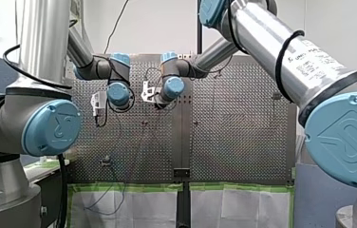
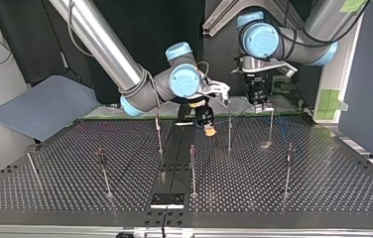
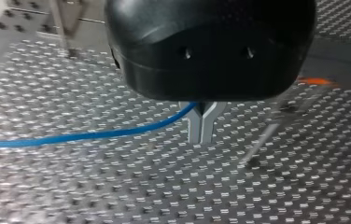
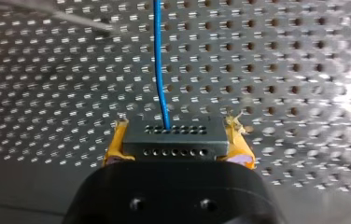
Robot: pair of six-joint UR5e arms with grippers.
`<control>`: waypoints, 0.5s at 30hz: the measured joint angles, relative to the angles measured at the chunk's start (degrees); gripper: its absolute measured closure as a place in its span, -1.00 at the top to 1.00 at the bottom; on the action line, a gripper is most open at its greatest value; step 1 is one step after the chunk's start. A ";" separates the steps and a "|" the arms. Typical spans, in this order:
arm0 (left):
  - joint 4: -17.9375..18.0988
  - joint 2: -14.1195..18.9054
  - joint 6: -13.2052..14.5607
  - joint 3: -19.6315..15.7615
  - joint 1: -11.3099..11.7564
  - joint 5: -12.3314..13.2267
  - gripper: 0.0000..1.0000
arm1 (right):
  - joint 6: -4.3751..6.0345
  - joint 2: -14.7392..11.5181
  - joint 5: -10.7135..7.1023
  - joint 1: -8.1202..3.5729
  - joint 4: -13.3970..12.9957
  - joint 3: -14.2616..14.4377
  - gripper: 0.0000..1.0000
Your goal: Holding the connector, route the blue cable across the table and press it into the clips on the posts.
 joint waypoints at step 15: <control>6.75 -7.46 -0.05 -2.90 0.87 3.81 -1.00 | -1.94 -0.21 0.03 0.32 -0.33 6.70 -1.00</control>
